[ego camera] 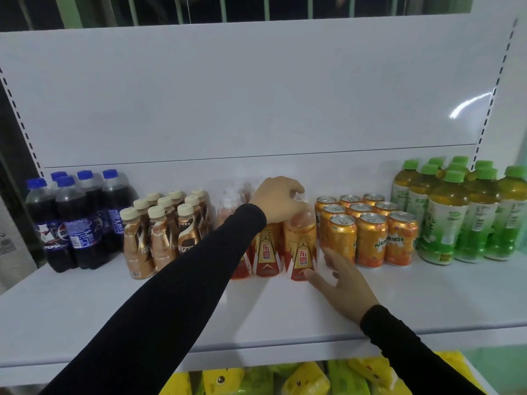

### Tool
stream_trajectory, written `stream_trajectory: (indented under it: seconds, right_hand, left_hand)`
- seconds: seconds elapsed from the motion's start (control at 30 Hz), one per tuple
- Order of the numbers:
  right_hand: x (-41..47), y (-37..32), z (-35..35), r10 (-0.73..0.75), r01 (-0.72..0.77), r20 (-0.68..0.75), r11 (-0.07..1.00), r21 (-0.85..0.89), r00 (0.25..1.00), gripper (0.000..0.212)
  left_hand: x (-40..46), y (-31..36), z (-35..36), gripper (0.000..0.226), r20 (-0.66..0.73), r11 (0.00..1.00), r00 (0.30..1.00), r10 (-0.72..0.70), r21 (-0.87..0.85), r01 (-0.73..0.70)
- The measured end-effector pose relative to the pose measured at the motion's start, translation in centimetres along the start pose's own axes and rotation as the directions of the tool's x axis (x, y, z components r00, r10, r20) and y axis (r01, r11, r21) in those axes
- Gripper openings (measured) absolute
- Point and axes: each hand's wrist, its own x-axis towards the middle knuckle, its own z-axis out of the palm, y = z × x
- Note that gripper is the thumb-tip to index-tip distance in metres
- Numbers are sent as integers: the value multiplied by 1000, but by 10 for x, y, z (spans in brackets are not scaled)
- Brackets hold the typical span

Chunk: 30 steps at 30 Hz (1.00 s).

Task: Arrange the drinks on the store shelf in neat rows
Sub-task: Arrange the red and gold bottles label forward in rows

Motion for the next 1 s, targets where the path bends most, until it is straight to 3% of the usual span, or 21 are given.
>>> stream_trajectory:
  seconds: [0.13, 0.27, 0.5, 0.63, 0.8, 0.87, 1.0]
  right_hand:
    - [5, -1, 0, -30, 28, 12, 987, 160, 999, 118]
    - [0, -12, -4, -104, 57, 90, 906, 418, 990, 78]
    - [-11, -19, -2, -87, 53, 28, 795, 604, 996, 77]
    - [-17, -21, -5, -86, 35, 40, 730, 683, 996, 63]
    - [-24, -23, -15, -108, -2, 100, 667, 745, 989, 41]
    - [-27, -23, -17, -113, -20, 121, 644, 765, 986, 38]
    - [-33, -23, -18, -102, -11, 116, 703, 711, 988, 32]
  left_hand:
    - [-13, 0, -8, 46, -57, 984, 998, -31, -177, 20]
    - [-21, 4, -17, 43, -75, 918, 992, -103, -392, 65]
    - [-38, 3, -7, 51, -81, 767, 976, -203, -632, 107]
    - [-59, -7, 18, 62, 32, 580, 971, -237, -797, 167]
    - [-71, -10, 52, 37, 229, 182, 956, -183, -948, 262]
    - [-71, -9, 59, 38, 246, 110, 951, -187, -957, 269]
    - [-71, -3, 65, 37, 241, 78, 937, -254, -960, 269]
